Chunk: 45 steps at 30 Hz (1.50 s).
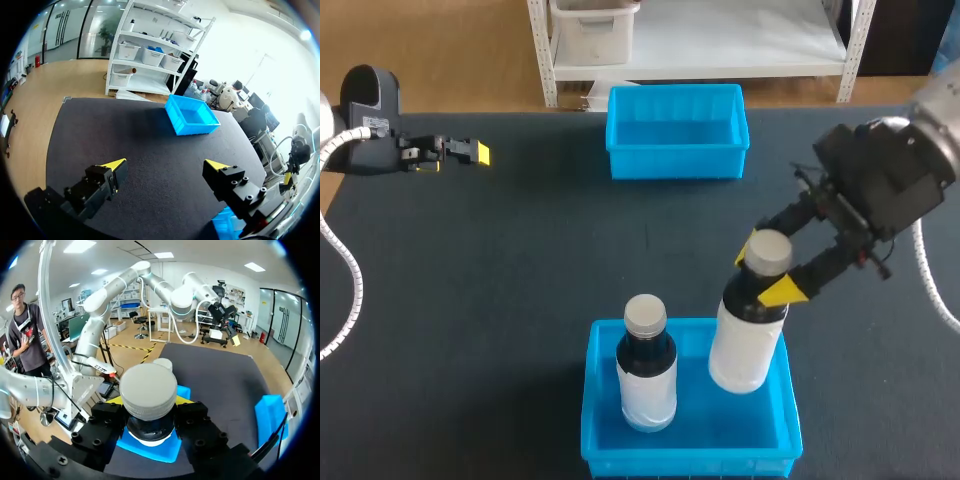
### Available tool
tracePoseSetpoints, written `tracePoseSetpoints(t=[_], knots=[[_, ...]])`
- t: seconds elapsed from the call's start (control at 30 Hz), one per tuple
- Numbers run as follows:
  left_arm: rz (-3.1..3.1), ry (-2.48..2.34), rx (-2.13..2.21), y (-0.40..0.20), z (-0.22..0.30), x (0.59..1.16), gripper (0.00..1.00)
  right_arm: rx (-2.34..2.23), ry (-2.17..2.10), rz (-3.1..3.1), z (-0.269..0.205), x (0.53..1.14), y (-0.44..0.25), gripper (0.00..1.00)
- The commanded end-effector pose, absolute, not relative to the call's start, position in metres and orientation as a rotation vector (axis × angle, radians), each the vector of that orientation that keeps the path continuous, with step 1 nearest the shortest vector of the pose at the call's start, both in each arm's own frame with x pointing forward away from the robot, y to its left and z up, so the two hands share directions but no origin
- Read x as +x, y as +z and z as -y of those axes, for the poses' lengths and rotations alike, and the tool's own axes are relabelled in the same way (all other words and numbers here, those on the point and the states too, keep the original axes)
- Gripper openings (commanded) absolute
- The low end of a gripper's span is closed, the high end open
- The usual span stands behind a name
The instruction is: Pick up the bottle, and place it in the far bin if it is heavy, or in the near bin if it is light.
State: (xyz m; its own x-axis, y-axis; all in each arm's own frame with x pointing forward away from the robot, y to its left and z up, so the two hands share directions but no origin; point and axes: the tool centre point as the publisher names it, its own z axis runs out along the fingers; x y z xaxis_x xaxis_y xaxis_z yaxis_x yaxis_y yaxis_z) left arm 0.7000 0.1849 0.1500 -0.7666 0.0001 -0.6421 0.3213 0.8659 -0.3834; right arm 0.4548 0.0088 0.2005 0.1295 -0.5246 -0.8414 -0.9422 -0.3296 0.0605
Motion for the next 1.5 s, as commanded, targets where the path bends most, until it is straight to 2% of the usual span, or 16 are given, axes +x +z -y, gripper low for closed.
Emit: tracePoseSetpoints(t=[0.03, 1.03, 1.13, 1.17, 1.2, 1.23, 1.3, 1.5], knots=[[-2.374, -0.636, 0.231, 0.15, -0.185, 0.7, 1.0, -1.942, 1.106, -1.382, -0.013, 0.455, 0.185, 0.0], [-2.374, -0.636, 0.231, 0.15, -0.185, 0.7, 1.0, -2.055, 1.045, -1.355, -0.017, 0.45, 0.136, 0.0], [-2.374, -0.636, 0.231, 0.15, -0.185, 0.7, 1.0, -2.055, 1.045, -1.361, -0.017, 0.451, 0.134, 0.37], [-2.374, -0.636, 0.231, 0.15, -0.185, 0.7, 1.0, -2.056, 1.046, -1.363, -0.017, 0.451, 0.133, 0.46], [-2.374, -0.636, 0.231, 0.15, -0.185, 0.7, 1.0, -2.057, 1.047, -1.365, -0.017, 0.451, 0.132, 0.5], [-2.374, -0.636, 0.231, 0.15, -0.185, 0.7, 1.0, -2.057, 1.048, -1.367, -0.017, 0.451, 0.132, 0.62], [-2.374, -0.636, 0.231, 0.15, -0.185, 0.7, 1.0, -2.06, 1.049, -1.374, -0.017, 0.452, 0.131, 1.0], [-2.374, -0.636, 0.231, 0.15, -0.185, 0.7, 1.0, -2.055, 1.054, -1.402, -0.016, 0.454, 0.129, 1.0]])
